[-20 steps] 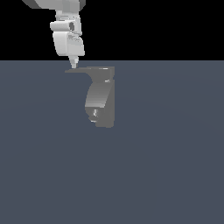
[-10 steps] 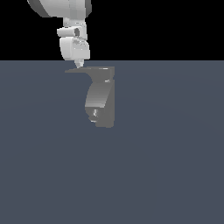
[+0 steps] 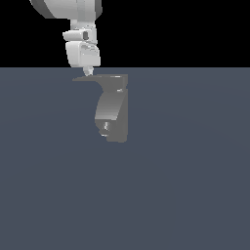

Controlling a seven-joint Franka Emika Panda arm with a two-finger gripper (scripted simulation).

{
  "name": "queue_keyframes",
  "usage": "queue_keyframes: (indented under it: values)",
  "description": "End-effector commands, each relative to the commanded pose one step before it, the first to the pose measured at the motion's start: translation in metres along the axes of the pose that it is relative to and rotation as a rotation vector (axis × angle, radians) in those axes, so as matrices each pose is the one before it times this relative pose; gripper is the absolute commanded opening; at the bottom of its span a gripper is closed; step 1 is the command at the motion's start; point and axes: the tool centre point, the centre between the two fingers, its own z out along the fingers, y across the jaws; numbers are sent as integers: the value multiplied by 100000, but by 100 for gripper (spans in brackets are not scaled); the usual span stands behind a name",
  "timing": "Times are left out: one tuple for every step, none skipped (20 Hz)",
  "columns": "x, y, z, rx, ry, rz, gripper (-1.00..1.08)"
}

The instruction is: Turn on the faucet by rotating a designated handle.

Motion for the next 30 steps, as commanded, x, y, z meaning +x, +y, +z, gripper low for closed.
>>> queue_keyframes:
  values:
    - [-47,486,-25,34,-19,-32,-100]
    - [-11,219,0,0,0,0,-100]
    - [-11,222,0,0,0,0,-100]
    - [-11,224,0,0,0,0,-100]
    - [-12,227,0,0,0,0,-100]
    - [-12,229,0,0,0,0,-100]
    - [-12,232,0,0,0,0,-100]
    - [-12,234,0,0,0,0,-100]
    - [-12,237,0,0,0,0,-100]
    - [-12,240,0,0,0,0,-100]
    - [-13,242,0,0,0,0,-100]
    - [-13,245,0,0,0,0,-100]
    - [-13,247,0,0,0,0,-100]
    - [-13,250,0,0,0,0,-100]
    - [-13,252,0,0,0,0,-100]
    - [-13,254,0,0,0,0,-100]
    - [-13,257,0,0,0,0,-100]
    - [-14,259,0,0,0,0,-100]
    - [-14,262,0,0,0,0,-100]
    - [-14,264,0,0,0,0,-100]
    - [-14,267,0,0,0,0,-100]
    - [-14,269,0,0,0,0,-100]
    - [-14,271,0,0,0,0,-100]
    - [-15,274,0,0,0,0,-100]
    - [-15,276,0,0,0,0,-100]
    - [-15,278,0,0,0,0,-100]
    - [-15,281,0,0,0,0,-100]
    - [-15,283,0,0,0,0,-100]
    - [-16,285,0,0,0,0,-100]
    - [-16,288,0,0,0,0,-100]
